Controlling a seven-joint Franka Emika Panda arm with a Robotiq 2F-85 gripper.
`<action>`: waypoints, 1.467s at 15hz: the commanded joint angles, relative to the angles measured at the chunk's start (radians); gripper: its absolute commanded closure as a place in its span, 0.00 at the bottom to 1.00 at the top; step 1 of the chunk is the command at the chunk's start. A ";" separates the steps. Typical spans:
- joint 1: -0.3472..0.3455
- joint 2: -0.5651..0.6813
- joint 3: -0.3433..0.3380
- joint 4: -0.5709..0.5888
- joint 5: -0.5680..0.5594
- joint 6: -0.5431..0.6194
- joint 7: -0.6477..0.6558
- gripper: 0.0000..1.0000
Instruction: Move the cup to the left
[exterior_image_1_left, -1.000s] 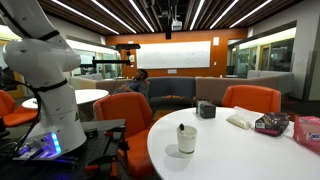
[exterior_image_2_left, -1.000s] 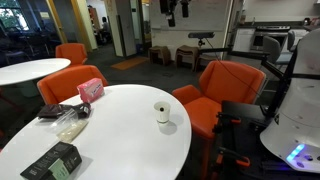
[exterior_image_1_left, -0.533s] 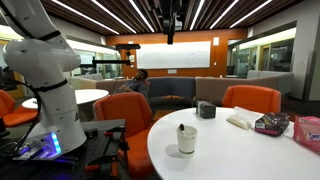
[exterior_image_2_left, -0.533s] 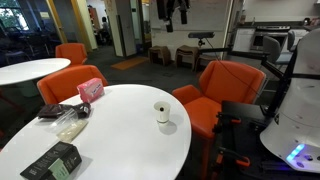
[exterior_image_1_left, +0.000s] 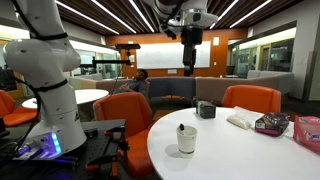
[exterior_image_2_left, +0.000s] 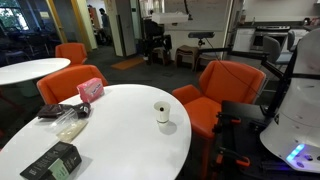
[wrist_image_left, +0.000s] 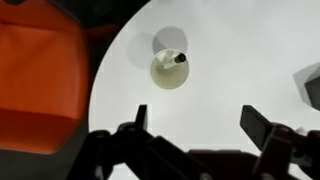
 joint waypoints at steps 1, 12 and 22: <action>0.013 0.087 -0.009 -0.001 0.024 0.078 0.120 0.00; 0.079 0.364 -0.074 0.014 -0.024 0.241 0.410 0.00; 0.131 0.504 -0.109 0.098 0.006 0.272 0.480 0.00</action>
